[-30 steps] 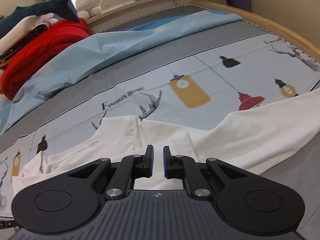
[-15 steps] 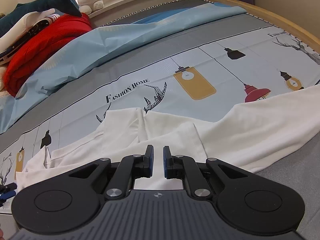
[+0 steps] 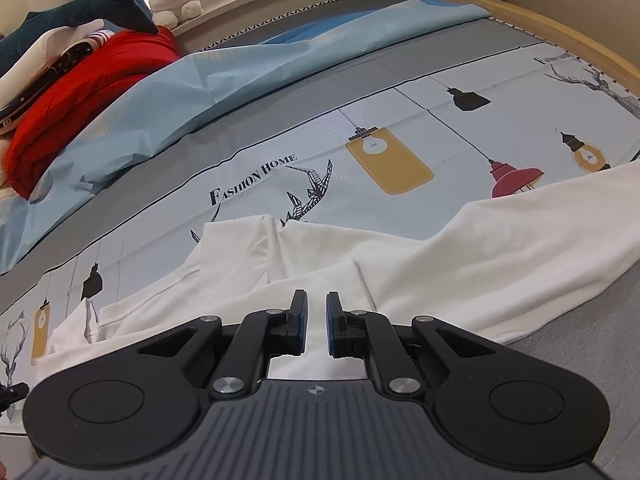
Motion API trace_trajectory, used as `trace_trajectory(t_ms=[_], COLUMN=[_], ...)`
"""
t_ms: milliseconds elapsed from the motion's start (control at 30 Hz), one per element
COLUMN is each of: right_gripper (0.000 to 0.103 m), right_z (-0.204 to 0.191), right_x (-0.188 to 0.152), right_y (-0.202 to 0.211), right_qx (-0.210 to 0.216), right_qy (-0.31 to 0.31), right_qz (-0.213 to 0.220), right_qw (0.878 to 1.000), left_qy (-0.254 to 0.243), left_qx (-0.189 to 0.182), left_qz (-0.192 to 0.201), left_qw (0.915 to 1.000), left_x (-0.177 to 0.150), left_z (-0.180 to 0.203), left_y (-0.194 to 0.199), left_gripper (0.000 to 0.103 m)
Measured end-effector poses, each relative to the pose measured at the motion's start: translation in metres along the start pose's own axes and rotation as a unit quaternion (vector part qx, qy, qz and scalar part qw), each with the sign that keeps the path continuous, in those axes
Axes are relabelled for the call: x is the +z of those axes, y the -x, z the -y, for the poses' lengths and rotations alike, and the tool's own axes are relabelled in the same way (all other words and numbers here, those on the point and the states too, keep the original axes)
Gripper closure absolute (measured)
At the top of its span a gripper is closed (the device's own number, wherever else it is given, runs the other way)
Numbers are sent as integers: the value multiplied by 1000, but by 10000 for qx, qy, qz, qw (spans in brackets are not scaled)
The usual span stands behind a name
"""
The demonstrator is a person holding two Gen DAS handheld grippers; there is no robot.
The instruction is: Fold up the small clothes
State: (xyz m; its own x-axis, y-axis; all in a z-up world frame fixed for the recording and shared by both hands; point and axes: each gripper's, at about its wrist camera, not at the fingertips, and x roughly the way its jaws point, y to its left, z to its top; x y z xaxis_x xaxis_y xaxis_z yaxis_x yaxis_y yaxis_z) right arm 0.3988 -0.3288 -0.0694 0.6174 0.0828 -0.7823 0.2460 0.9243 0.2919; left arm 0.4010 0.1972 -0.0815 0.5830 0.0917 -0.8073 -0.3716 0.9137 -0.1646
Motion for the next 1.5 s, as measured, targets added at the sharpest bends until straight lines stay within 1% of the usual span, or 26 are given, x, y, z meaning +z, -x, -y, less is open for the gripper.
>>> trace_trajectory(t_ms=[100, 200, 233, 267, 300, 400, 467, 500, 567, 633, 667, 767, 833, 900, 967, 1000, 1067, 1100, 1133, 1167, 1233, 1300, 1367, 1433, 1467, 1500], right_gripper=[93, 93, 93, 93, 93, 93, 93, 93, 93, 93, 93, 93, 89, 78, 75, 74, 74, 74, 74, 74, 74, 74, 74, 84, 91, 92], right_z=[-1, 0, 1, 1, 2, 5, 8, 9, 13, 18, 23, 41, 54, 70, 87, 97, 120, 131, 142, 153, 179, 205, 232, 263, 277, 289], right_x=[0, 0, 0, 0, 1, 1, 1, 1, 3, 5, 7, 12, 15, 16, 15, 15, 14, 13, 13, 12, 11, 8, 6, 3, 3, 2], right_y=[0, 2, 3, 4, 5, 11, 16, 19, 25, 31, 34, 48, 56, 66, 75, 79, 87, 90, 92, 93, 96, 97, 96, 96, 95, 93], right_qx=[1, 12, 19, 26, 31, 57, 67, 85, 113, 134, 153, 231, 244, 261, 205, 179, 134, 97, 43, -14, -151, -325, -512, -620, -671, -730], right_qy=[11, -20, -34, -48, -64, -123, -141, -134, -131, -175, -220, -408, -481, -636, -775, -859, -1006, -1033, -1056, -1092, -1243, -1447, -1766, -2196, -2396, -2581], right_qz=[0, 2, 4, 9, 17, 39, 58, 65, 83, 117, 136, 264, 369, 528, 689, 762, 891, 944, 983, 1009, 1070, 1098, 1076, 1132, 1164, 1205], right_qw=[10000, 10000, 10000, 10000, 10000, 9999, 9999, 9999, 9998, 9997, 9996, 9986, 9979, 9962, 9944, 9932, 9908, 9901, 9895, 9889, 9863, 9828, 9770, 9670, 9615, 9558], left_qy=[-126, -337, -508, -662, -732, -702, -912, -1068, -1297, -1107, -1066, -1171, -1167, -1049, -1039, -1031, -1009, -1043, -1104, -1140, -1224, -1456, -1512, -1463, -1417, -1385], left_qx=[-431, -653, -560, -296, -94, -108, -203, -211, 28, 102, 134, 91, 4, -93, -214, -273, -452, -429, -267, -228, -358, -314, -277, -385, -443, -511], left_qz=[-213, -693, -923, -1118, -1227, -1126, -945, -1020, -1361, -1362, -1341, -954, -706, -431, -155, -20, 274, 335, 228, 190, 410, 698, 890, 870, 831, 770], left_qw=[9988, 9949, 9929, 9911, 9897, 9911, 9911, 9888, 9822, 9844, 9851, 9885, 9907, 9935, 9942, 9943, 9935, 9931, 9933, 9930, 9910, 9864, 9841, 9847, 9854, 9860], left_x=[-7, -24, -30, -38, -43, -43, -47, -52, -67, -69, -66, -63, -64, -69, -77, -84, -101, -108, -112, -115, -115, -115, -116, -114, -112, -110], left_z=[5, 7, 7, 6, 3, 4, 13, 18, 19, 17, 20, 35, 44, 53, 65, 70, 78, 84, 93, 101, 114, 128, 137, 142, 143, 145], left_y=[12, 6, -2, -10, -15, 3, 17, 17, 3, 8, 17, 58, 89, 118, 141, 148, 155, 152, 145, 139, 137, 138, 138, 136, 135, 133], left_gripper=[93, 93, 93, 94, 101, 100, 100, 99, 100, 100, 100, 97, 88, 66, 52, 46, 40, 38, 38, 39, 38, 38, 38, 38, 38, 38])
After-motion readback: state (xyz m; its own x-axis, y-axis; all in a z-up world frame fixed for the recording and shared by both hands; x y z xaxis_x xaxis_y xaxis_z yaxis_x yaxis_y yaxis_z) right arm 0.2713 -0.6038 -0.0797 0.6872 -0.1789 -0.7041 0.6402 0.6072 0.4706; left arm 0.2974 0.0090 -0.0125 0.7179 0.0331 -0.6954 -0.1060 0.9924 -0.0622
